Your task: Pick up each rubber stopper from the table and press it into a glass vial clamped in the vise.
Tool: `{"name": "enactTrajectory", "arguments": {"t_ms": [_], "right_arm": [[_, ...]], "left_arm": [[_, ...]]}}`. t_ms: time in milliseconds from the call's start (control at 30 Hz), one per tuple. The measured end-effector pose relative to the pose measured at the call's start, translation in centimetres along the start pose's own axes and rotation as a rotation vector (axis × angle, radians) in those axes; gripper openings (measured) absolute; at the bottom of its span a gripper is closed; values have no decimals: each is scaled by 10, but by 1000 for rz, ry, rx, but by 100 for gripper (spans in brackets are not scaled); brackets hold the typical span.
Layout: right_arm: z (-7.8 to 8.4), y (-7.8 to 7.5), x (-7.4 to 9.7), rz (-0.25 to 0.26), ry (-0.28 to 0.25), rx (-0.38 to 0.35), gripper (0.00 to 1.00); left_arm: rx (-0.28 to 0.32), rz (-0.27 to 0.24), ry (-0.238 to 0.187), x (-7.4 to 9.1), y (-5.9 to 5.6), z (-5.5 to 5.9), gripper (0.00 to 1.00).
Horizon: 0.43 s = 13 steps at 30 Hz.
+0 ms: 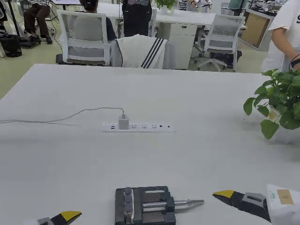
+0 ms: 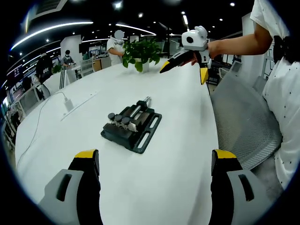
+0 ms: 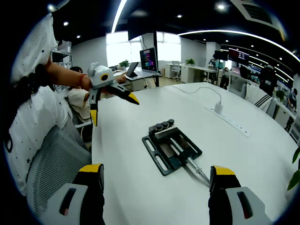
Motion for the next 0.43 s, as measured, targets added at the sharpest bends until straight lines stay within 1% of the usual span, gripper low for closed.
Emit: {"name": "enactTrajectory", "arguments": {"t_ms": [433], "right_arm": [[0, 1, 0, -5, -2, 2, 92]], "left_arm": [[1, 1, -3, -1, 1, -1, 99]]}}
Point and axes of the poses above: the centre of the closed fingertips' face, and the gripper's own axes: x roughly backward along the fingers, y roughly to its left, z roughly out of its underside, the point moved 10 cm from there along x, roughly backward along the fingers, and after that the axes turned 9 degrees about -x, right-handed, at the moved point
